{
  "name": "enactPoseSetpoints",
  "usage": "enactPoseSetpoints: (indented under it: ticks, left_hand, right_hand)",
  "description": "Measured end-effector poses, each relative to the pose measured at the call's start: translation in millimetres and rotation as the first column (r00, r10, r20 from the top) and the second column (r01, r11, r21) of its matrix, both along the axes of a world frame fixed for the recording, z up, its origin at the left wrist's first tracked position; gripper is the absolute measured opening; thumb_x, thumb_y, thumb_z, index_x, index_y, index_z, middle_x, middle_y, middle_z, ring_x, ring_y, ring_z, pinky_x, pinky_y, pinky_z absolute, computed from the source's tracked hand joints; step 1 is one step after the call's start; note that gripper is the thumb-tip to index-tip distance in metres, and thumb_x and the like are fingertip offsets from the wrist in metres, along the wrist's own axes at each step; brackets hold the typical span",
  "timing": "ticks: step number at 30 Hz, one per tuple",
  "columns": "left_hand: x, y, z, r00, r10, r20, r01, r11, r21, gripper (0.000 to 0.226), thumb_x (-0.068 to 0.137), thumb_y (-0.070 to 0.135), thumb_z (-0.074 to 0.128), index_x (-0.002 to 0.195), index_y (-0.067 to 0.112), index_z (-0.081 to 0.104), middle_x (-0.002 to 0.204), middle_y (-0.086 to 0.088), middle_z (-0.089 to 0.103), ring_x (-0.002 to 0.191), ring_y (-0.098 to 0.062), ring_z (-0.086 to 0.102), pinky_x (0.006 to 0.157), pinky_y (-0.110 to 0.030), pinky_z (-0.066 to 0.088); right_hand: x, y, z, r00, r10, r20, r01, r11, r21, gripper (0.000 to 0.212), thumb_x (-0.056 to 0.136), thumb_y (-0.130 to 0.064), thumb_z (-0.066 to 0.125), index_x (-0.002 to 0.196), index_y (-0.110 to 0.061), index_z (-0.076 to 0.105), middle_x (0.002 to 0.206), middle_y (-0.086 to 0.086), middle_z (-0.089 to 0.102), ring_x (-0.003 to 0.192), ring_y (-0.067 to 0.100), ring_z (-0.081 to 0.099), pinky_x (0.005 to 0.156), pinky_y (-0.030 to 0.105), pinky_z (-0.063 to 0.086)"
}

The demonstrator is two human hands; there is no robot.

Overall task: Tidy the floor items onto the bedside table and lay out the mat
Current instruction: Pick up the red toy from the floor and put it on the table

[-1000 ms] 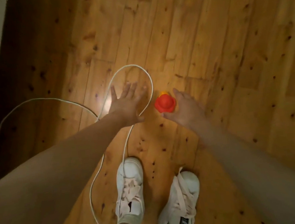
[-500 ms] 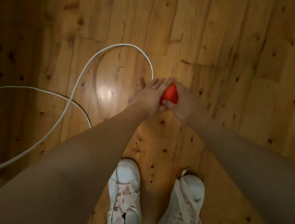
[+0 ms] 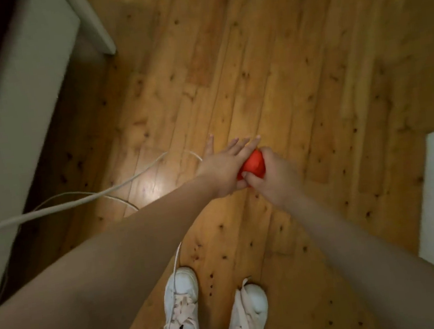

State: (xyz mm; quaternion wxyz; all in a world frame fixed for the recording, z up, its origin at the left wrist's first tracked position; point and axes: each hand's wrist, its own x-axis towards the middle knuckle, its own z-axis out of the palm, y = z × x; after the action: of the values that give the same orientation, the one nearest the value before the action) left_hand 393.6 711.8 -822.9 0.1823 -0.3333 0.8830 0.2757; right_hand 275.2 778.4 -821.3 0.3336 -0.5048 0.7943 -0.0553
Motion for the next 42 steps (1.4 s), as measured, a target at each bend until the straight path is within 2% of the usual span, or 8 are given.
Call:
enactPoseSetpoints:
  ticks: [8, 11, 14, 18, 24, 34, 37, 42]
  left_hand:
    - [-100, -58, 256, 0.979, -0.117, -0.165, 0.073, 0.965, -0.253, 0.086, 0.089, 0.044, 0.051, 0.15, 0.024, -0.007, 0.161, -0.002, 0.008, 0.149, -0.017, 0.009, 0.118, -0.054, -0.003]
    - [-139, -64, 369, 0.95, -0.148, -0.276, 0.065, 0.955, -0.288, 0.083, 0.087, 0.041, 0.055, 0.151, 0.022, 0.006, 0.153, -0.006, 0.031, 0.139, -0.024, 0.034, 0.115, -0.044, 0.021]
    - [-163, -62, 451, 0.914, -0.165, -0.37, 0.062, 0.96, -0.273, 0.074, 0.084, 0.039, 0.059, 0.147, 0.024, 0.022, 0.141, -0.004, 0.047, 0.124, -0.026, 0.051, 0.098, -0.037, 0.044]
    - [-197, -43, 577, 0.858, -0.314, -0.407, 0.148, 0.909, -0.39, 0.07, 0.081, 0.04, 0.061, 0.142, 0.028, 0.03, 0.137, 0.0, 0.051, 0.122, -0.023, 0.053, 0.094, -0.035, 0.047]
    - [-221, 14, 696, 0.72, -0.541, -0.434, 0.299, 0.807, -0.509, 0.067, 0.08, 0.043, 0.06, 0.139, 0.029, 0.033, 0.132, 0.002, 0.055, 0.117, -0.02, 0.055, 0.095, -0.032, 0.046]
    - [-266, 231, 794, 0.311, -0.827, -0.469, 0.617, 0.551, -0.562, 0.06, 0.079, 0.037, 0.065, 0.133, 0.032, 0.041, 0.124, 0.007, 0.06, 0.11, -0.017, 0.058, 0.093, -0.033, 0.048]
    - [-253, 345, 803, 0.12, -0.858, -0.499, 0.742, 0.412, -0.529, 0.059, 0.078, 0.034, 0.065, 0.132, 0.032, 0.043, 0.123, 0.007, 0.062, 0.108, -0.017, 0.059, 0.091, -0.031, 0.048]
    - [-203, 502, 805, -0.071, -0.86, -0.505, 0.879, 0.185, -0.439, 0.065, 0.07, 0.032, 0.063, 0.132, 0.031, 0.045, 0.123, 0.005, 0.063, 0.105, -0.019, 0.06, 0.089, -0.032, 0.05]
  right_hand:
    - [-96, -49, 262, 0.985, -0.037, -0.168, 0.009, 0.987, -0.161, 0.058, 0.085, -0.04, 0.057, 0.133, -0.014, 0.038, 0.125, 0.011, 0.06, 0.119, 0.028, 0.054, 0.108, 0.044, 0.033]
    - [-133, -48, 377, 0.964, -0.095, -0.247, 0.033, 0.97, -0.243, 0.054, 0.084, -0.043, 0.056, 0.13, -0.017, 0.042, 0.125, 0.007, 0.06, 0.119, 0.026, 0.053, 0.109, 0.045, 0.031]
    - [-152, -37, 458, 0.954, -0.161, -0.254, 0.079, 0.949, -0.304, 0.049, 0.084, -0.045, 0.054, 0.125, -0.02, 0.045, 0.123, 0.002, 0.06, 0.116, 0.024, 0.054, 0.109, 0.047, 0.03]
    - [-175, 0, 580, 0.91, -0.31, -0.274, 0.175, 0.889, -0.424, 0.047, 0.084, -0.048, 0.052, 0.124, -0.024, 0.045, 0.122, -0.003, 0.059, 0.115, 0.02, 0.054, 0.11, 0.047, 0.028]
    - [-167, 77, 700, 0.811, -0.506, -0.294, 0.311, 0.798, -0.516, 0.042, 0.082, -0.049, 0.052, 0.116, -0.024, 0.049, 0.111, -0.002, 0.063, 0.105, 0.022, 0.058, 0.103, 0.043, 0.036]
    - [-124, 307, 786, 0.383, -0.901, -0.204, 0.638, 0.417, -0.647, 0.04, 0.084, -0.043, 0.053, 0.115, -0.018, 0.05, 0.106, 0.0, 0.064, 0.099, 0.022, 0.059, 0.103, 0.042, 0.035]
    - [-81, 413, 794, 0.162, -0.976, -0.149, 0.722, 0.22, -0.656, 0.039, 0.084, -0.042, 0.055, 0.114, -0.017, 0.051, 0.107, 0.001, 0.064, 0.098, 0.022, 0.059, 0.102, 0.041, 0.036]
    - [3, 549, 792, -0.155, -0.983, -0.094, 0.751, -0.055, -0.658, 0.042, 0.083, -0.042, 0.055, 0.115, -0.016, 0.051, 0.108, 0.002, 0.065, 0.102, 0.023, 0.059, 0.102, 0.043, 0.034]
